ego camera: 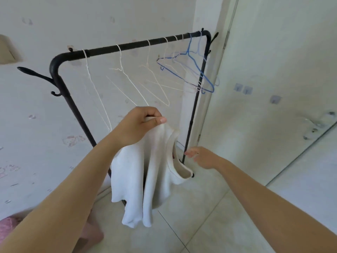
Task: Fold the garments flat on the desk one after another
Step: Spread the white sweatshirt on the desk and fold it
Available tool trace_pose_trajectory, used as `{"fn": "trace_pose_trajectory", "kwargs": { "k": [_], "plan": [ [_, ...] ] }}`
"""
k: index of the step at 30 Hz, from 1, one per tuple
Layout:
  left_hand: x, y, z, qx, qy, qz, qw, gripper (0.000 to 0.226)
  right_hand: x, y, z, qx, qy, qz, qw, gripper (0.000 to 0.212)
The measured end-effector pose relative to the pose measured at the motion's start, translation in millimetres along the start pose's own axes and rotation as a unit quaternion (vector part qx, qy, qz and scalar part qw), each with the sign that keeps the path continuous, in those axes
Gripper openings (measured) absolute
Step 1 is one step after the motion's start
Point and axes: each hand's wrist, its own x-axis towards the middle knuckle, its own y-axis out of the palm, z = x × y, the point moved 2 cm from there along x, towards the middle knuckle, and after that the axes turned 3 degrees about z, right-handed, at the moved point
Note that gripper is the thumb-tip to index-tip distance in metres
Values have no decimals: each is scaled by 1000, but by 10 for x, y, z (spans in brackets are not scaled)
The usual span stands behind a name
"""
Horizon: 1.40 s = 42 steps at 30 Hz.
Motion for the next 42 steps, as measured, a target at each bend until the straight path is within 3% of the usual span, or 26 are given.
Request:
{"fn": "trace_pose_trajectory", "kwargs": {
  "k": [7,10,13,16,17,22,28,31,33,37,40,42],
  "plan": [
    [36,857,-971,-30,81,36,996,23,-1379,471,-1489,-12,75,-79,994,60],
    [53,1369,-1425,-53,117,61,990,21,-1970,521,-1971,144,125,-159,969,40],
    [107,1866,-1807,-76,126,91,985,20,-2559,448,-2380,279,177,-260,908,22],
    [222,2364,-2123,-94,136,117,979,22,-3318,373,-2700,449,218,-391,773,12],
    [271,2514,-2179,-97,138,123,978,23,-3567,325,-2804,456,227,-438,740,13],
    [518,3656,-2599,-98,141,208,963,25,-5078,67,-3392,381,243,-624,637,22],
    [757,5004,-3166,-60,206,338,916,20,-6481,-224,-3724,270,294,-763,509,17],
    [815,5608,-3496,33,251,427,868,21,-7014,-277,-3823,204,328,-802,455,23],
    [878,6054,-3874,17,285,456,843,19,-7437,-337,-3915,155,364,-822,411,23],
    [958,6697,-4611,-55,328,452,828,30,-8110,-493,-3995,93,420,-830,356,21],
    [925,7152,-5215,-116,350,440,819,11,-8610,-603,-3994,60,431,-843,315,18],
    [865,7405,-5605,-141,369,427,814,13,-8934,-620,-3997,34,446,-844,296,17]
  ]
}}
